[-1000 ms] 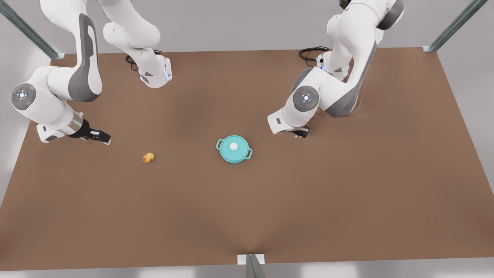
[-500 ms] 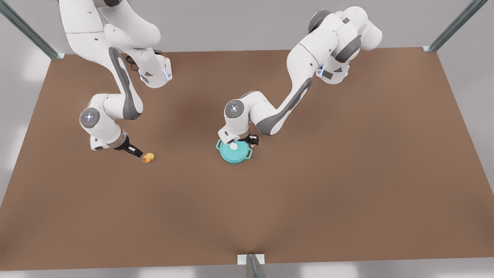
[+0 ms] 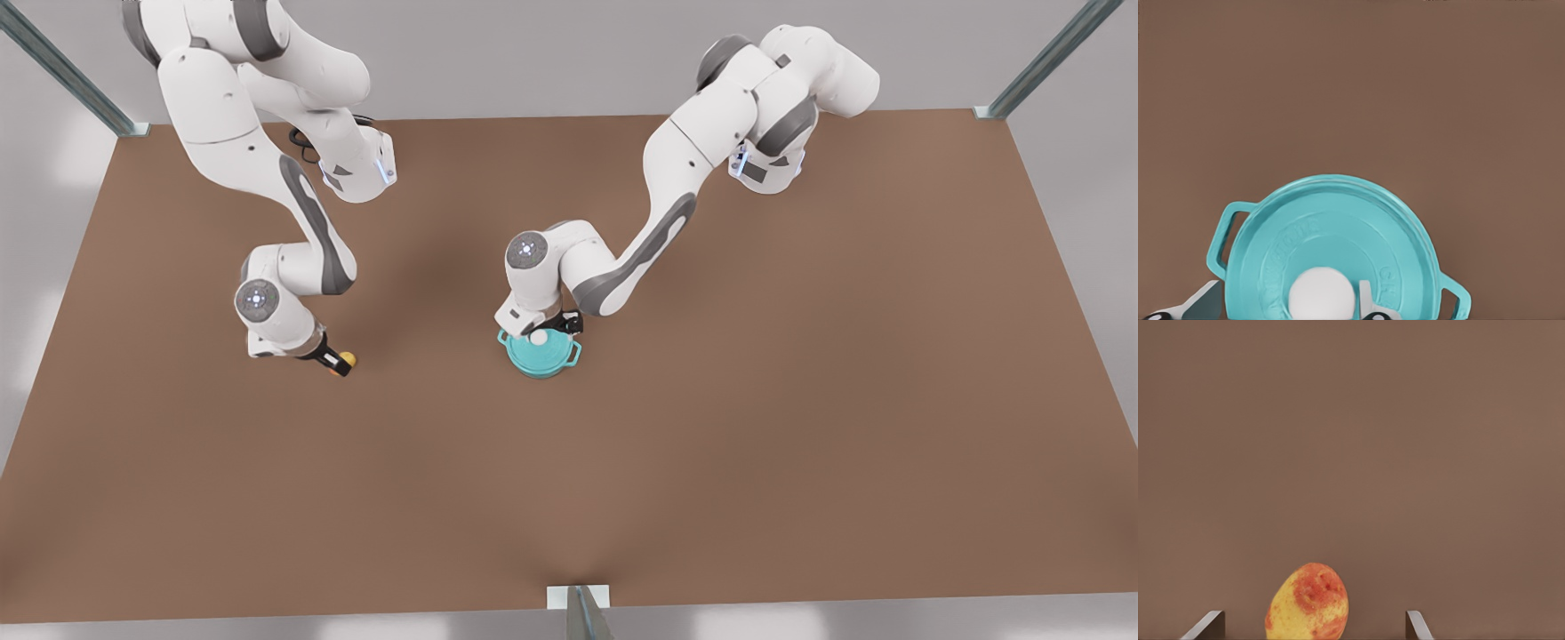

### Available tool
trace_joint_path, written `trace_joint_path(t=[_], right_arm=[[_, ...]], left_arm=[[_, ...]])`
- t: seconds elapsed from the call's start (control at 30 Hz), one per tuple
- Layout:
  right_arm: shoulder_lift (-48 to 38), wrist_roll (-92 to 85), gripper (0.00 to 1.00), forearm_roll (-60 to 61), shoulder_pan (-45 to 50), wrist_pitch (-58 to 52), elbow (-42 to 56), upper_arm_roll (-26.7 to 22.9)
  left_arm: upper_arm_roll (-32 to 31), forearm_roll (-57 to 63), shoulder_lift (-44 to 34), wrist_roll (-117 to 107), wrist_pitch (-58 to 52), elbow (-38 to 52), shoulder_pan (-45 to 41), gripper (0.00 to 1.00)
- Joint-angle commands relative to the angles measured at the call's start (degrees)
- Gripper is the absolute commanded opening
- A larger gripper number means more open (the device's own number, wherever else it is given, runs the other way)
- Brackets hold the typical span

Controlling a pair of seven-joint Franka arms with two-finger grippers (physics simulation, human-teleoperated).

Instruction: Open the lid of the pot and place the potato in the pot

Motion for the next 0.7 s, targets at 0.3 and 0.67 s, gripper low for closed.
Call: trace_joint_path(t=[0.3,0.67], right_arm=[[3.6,10.3,1.00,-1.9,1.7,0.7,1.2,-1.9],[5.1,11.5,1.00,-1.8,3.2,1.5,1.6,-2.0]], left_arm=[[0.5,0.6,-0.7,-14.1,0.1,1.5,0.3,0.45],[2.1,0.5,6.3,5.6,11.6,4.1,17.7,0.47]])
